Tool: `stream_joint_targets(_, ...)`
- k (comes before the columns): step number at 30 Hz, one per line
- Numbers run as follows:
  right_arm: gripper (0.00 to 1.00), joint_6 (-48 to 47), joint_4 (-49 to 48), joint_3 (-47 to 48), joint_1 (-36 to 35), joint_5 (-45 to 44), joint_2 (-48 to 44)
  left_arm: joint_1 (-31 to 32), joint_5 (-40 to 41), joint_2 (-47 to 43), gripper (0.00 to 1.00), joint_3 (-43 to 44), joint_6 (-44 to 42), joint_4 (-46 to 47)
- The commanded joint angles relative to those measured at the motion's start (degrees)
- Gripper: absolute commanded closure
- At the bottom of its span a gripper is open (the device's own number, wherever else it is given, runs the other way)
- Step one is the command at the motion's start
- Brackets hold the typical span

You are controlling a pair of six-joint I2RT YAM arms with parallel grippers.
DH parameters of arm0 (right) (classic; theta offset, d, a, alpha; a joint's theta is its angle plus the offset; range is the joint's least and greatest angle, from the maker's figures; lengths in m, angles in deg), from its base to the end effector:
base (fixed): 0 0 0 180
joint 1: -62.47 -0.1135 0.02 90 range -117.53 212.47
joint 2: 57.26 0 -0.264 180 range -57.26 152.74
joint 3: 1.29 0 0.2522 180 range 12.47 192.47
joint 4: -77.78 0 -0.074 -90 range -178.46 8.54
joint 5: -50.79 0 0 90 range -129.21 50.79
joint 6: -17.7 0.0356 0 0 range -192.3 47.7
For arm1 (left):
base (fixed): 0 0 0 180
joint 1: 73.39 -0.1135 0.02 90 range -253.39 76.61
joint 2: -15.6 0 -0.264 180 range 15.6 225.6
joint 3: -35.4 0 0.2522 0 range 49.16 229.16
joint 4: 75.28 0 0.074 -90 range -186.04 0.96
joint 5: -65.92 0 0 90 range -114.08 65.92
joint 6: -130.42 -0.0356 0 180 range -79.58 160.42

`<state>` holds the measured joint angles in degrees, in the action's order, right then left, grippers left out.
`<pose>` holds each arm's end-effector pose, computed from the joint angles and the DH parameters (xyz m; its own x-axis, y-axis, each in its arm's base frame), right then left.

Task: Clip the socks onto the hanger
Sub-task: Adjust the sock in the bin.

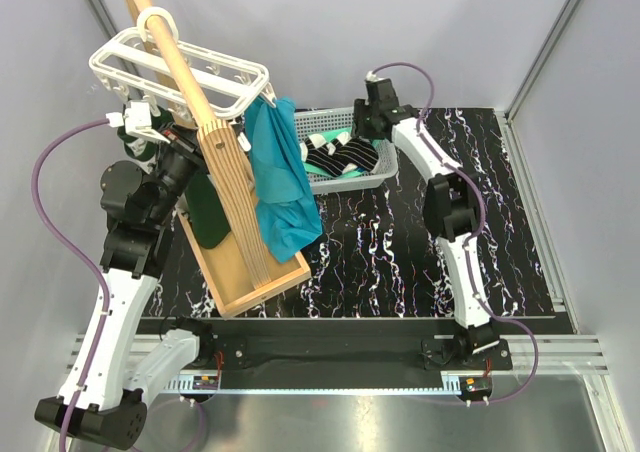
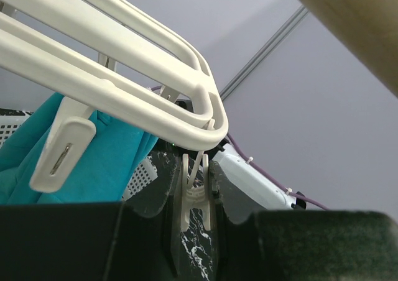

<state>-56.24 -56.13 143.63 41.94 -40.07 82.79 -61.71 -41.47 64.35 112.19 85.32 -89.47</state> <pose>0.5210 0.1945 0.2322 -0.6871 0.0381 -0.7256 -0.1561 0.9676 0.1986 0.1676 -0.0455 0.4564 -0.1709 -0.6525 -0.7382 0.5036 0.5861 -0.6347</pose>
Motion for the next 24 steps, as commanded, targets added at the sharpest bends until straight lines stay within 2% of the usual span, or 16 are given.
stream_joint_targets(1, 0.38, -0.7, -0.4, 2.4, 1.5, 1.9, -1.5, 0.1, -2.2, -1.6, 1.00, 1.4, -0.7, 1.6)
stream_joint_targets(3, 0.32, -1.3, -0.3, 1.7, 1.5, 2.3, -2.8, 0.1, -2.1, -1.8, 1.00, 1.1, -0.6, 1.8)
stream_joint_targets(7, 0.31, -3.3, -3.8, -4.4, 1.2, 1.7, -7.5, 0.2, -2.9, -1.9, 1.00, 0.7, -0.3, 1.9)
stream_joint_targets(12, 0.39, -9.0, -1.5, -3.3, -1.3, 5.8, -8.7, 0.1, -2.6, -2.7, 1.00, 0.5, -0.6, 1.9)
stream_joint_targets(16, 0.47, -12.6, 1.4, -0.8, -5.4, 1.8, -7.7, 0.0, -2.4, -3.0, 1.00, 0.5, -0.5, 1.8)
stream_joint_targets(20, 0.54, -13.7, 1.8, -0.8, -6.2, 2.0, -6.7, 0.1, -2.7, -3.0, 1.00, 0.5, -0.5, 1.3)
stream_joint_targets(24, 0.55, -14.8, 5.5, 3.1, -6.4, 1.9, -2.5, 0.0, -2.6, -3.0, 1.00, 0.8, -0.4, 1.5)
